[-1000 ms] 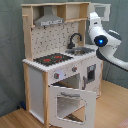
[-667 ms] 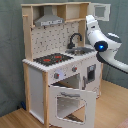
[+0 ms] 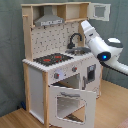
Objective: Play with the kitchen
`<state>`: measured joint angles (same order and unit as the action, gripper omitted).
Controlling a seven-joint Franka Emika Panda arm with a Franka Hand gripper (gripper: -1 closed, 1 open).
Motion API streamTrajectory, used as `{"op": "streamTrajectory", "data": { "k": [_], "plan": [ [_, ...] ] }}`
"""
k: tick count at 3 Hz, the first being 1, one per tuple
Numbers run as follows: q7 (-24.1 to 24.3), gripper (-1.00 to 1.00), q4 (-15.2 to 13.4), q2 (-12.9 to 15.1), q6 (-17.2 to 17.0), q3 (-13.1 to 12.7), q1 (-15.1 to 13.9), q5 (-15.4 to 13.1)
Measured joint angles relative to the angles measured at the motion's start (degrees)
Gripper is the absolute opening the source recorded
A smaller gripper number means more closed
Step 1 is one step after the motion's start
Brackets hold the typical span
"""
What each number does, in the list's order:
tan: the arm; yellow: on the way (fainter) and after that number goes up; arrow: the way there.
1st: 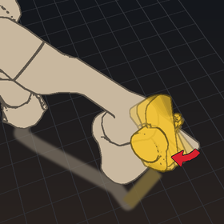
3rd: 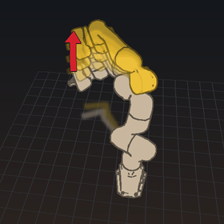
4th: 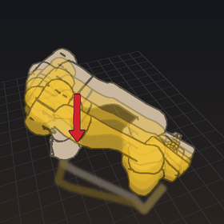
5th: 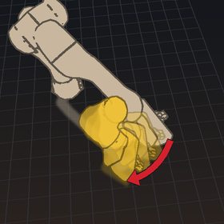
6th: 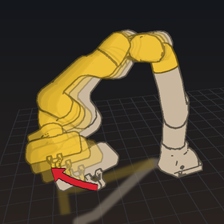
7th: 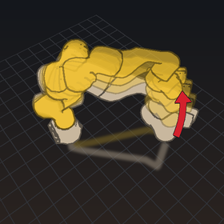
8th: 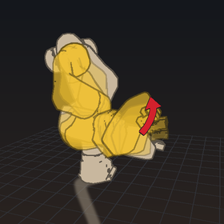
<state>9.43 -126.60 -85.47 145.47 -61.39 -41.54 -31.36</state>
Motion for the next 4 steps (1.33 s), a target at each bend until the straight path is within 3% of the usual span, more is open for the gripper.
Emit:
{"op": "streamTrajectory", "data": {
  "k": [1, 2, 4],
  "plan": [
    [0.0, 1.0, -0.59, 0.0, 0.08, -1.92, 3.58, -4.63],
    [0.0, 1.0, -3.11, 0.01, 0.38, -4.04, 7.3, -8.4],
    [0.0, 1.0, -12.25, 0.05, 6.6, -5.1, 11.89, -14.46]
  ]
}}
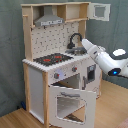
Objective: Play with the kitchen
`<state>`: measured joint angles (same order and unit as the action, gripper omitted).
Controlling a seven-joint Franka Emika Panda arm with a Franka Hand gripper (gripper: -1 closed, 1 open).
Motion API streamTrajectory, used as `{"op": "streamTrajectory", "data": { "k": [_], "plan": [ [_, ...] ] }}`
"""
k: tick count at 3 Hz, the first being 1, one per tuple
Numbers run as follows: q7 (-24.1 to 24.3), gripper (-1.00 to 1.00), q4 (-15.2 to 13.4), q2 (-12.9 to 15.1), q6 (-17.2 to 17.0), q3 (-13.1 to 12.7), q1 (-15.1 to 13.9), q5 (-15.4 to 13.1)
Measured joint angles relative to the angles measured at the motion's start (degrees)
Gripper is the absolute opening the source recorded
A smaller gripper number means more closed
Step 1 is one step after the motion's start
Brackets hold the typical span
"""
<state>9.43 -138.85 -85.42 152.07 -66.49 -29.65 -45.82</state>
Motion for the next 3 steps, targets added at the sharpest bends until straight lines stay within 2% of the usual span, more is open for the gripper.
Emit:
{"op": "streamTrajectory", "data": {
  "k": [1, 2, 3],
  "plan": [
    [-0.02, 1.0, -3.41, 0.04, 2.95, -2.09, 2.18, -2.65],
    [-1.7, 1.0, -7.33, 0.05, 3.89, -5.01, 5.58, -3.97],
    [-6.48, 1.0, -10.46, 0.32, 5.61, -5.36, 8.2, -3.99]
  ]
}}
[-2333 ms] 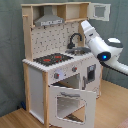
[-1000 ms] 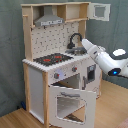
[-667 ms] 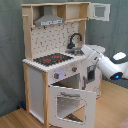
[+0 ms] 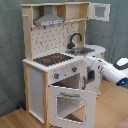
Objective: Play with the kitchen
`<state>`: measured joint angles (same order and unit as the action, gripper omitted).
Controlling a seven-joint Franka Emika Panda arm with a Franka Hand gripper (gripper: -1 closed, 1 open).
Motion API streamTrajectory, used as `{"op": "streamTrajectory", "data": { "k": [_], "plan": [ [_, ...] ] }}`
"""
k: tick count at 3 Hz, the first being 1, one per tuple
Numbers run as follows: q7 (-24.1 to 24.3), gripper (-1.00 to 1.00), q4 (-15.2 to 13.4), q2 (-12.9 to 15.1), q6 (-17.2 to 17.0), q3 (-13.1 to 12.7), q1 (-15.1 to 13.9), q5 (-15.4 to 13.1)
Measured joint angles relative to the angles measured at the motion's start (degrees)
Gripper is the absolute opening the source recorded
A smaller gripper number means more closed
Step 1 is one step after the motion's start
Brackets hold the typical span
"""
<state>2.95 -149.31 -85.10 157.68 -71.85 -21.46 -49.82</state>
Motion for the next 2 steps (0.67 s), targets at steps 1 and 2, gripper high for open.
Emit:
{"op": "streamTrajectory", "data": {
  "k": [1, 2],
  "plan": [
    [-3.23, 1.0, -1.99, 1.0, 2.51, -3.28, 0.88, 0.0],
    [-4.66, 1.0, -4.37, 1.19, 7.72, -5.23, 0.88, 0.01]
  ]
}}
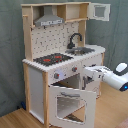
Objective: Play with the kitchen
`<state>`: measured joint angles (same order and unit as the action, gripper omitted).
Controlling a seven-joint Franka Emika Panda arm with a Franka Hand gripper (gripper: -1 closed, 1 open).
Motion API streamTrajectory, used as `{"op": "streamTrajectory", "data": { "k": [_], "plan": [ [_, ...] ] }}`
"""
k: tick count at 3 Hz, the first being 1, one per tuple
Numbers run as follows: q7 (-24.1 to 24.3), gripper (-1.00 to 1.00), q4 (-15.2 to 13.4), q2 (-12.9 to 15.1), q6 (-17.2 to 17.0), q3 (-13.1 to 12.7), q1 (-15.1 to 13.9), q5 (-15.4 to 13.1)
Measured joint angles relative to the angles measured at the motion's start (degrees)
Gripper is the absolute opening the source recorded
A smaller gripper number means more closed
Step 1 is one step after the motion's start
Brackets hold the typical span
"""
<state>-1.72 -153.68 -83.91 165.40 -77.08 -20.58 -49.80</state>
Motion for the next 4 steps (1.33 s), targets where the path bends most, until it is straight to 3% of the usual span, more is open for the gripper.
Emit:
{"op": "streamTrajectory", "data": {
  "k": [1, 2, 4],
  "plan": [
    [-1.32, 1.0, -1.93, 0.01, 5.34, 0.0, -0.21, 0.0],
    [-2.1, 1.0, -6.14, 0.0, 9.14, 0.43, -0.2, 0.0],
    [-3.24, 1.0, -2.57, 0.0, 15.38, 0.74, -9.18, 0.01]
  ]
}}
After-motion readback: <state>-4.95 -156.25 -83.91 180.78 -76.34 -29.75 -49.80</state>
